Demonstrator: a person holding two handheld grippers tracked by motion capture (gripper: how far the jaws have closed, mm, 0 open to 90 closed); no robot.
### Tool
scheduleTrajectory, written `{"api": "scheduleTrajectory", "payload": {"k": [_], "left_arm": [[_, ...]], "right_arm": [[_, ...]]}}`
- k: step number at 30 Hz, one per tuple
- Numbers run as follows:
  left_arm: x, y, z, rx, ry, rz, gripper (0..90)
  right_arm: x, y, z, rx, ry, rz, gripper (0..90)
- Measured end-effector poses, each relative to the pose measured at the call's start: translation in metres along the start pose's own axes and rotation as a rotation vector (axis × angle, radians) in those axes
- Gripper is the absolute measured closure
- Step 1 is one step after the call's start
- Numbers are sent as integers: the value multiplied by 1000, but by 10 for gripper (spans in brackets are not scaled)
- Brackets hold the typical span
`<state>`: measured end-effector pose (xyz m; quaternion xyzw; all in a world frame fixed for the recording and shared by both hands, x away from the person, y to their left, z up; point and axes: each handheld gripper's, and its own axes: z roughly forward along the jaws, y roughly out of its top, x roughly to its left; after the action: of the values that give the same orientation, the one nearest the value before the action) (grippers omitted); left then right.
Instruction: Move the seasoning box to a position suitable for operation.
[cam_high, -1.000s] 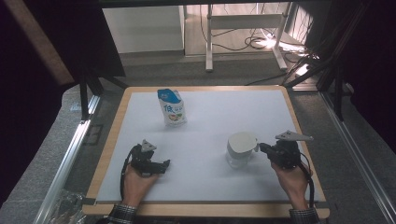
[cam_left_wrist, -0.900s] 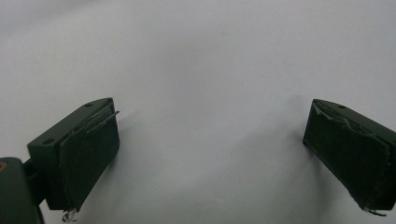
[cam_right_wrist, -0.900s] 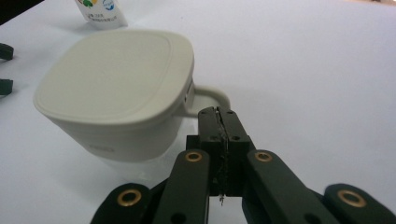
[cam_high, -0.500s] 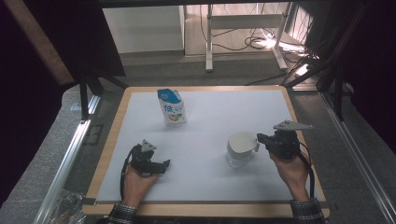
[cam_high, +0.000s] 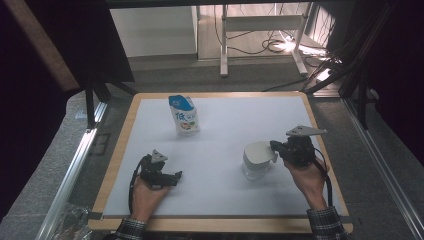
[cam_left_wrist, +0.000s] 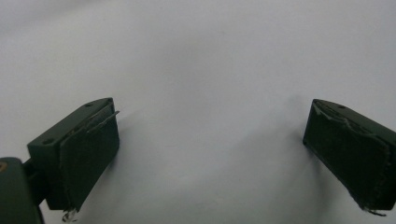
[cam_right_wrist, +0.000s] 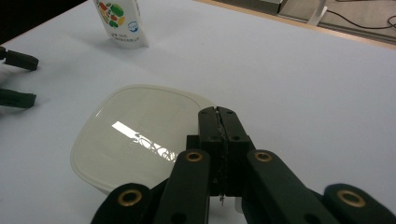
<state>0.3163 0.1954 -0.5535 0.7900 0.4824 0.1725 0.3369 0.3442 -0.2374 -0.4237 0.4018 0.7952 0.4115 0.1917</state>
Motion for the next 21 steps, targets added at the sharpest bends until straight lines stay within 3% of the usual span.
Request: {"api": "scheduleTrajectory", "payload": {"k": [21], "left_arm": [[0, 0, 0, 0, 0, 0, 33]], "right_arm": [[-5, -4, 0, -18, 7, 12, 900]]}}
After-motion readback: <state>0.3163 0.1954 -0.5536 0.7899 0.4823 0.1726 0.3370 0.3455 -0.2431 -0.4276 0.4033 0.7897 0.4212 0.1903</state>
